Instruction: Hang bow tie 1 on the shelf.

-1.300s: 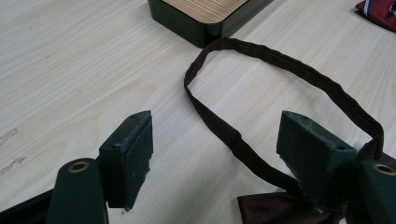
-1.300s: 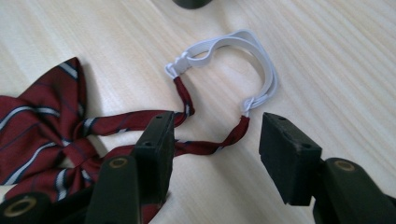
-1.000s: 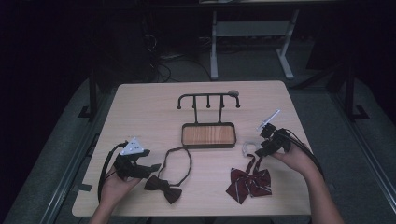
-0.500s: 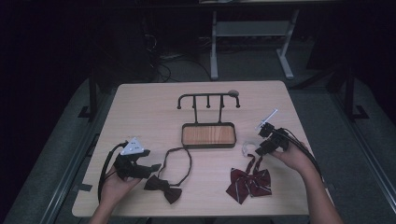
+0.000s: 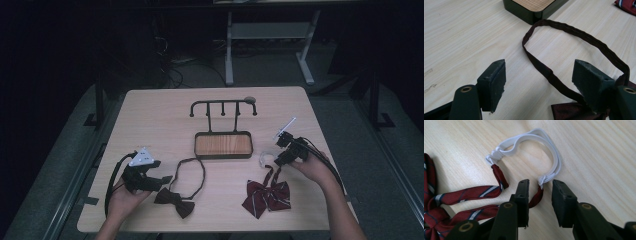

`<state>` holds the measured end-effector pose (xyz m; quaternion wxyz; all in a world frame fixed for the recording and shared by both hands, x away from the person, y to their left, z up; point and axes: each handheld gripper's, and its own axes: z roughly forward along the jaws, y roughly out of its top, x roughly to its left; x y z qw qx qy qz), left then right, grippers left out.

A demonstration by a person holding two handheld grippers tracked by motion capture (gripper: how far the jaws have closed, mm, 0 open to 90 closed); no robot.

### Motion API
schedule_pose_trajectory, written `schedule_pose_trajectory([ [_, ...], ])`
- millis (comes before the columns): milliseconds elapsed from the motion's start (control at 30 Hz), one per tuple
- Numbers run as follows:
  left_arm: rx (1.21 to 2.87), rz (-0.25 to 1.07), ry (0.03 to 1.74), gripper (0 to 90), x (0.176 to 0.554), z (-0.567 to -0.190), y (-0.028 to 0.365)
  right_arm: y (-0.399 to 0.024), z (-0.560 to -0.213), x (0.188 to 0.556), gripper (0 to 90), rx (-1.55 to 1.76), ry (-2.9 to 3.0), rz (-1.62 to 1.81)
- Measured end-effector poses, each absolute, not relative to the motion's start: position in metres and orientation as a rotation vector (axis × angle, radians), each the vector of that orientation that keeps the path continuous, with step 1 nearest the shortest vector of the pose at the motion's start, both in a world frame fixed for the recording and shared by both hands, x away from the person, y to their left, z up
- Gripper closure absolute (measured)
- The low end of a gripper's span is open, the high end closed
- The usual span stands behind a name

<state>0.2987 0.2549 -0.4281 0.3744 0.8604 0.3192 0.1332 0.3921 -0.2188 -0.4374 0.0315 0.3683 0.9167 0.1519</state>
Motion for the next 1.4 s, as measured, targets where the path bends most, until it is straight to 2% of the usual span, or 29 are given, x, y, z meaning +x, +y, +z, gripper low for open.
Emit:
schedule_pose_trajectory([
  [467,2.195,0.34,0.823,27.2,0.298,-0.428,0.255,-0.215,-0.442,0.393,77.2,1.126,2.831,0.418],
  [600,2.193,0.342,0.823,27.2,0.298,-0.427,0.255,-0.215,-0.441,0.393,84.6,1.119,2.833,0.41],
  [667,2.192,0.342,0.823,27.3,0.298,-0.427,0.255,-0.215,-0.441,0.393,85.6,1.111,2.84,0.41],
  [1167,2.201,0.345,0.816,27.2,0.298,-0.427,0.255,-0.223,-0.426,0.384,86.5,1.098,2.879,0.533],
  [1400,2.204,0.344,0.816,27.2,0.298,-0.428,0.255,-0.221,-0.408,0.377,86.4,1.025,2.923,0.602],
])
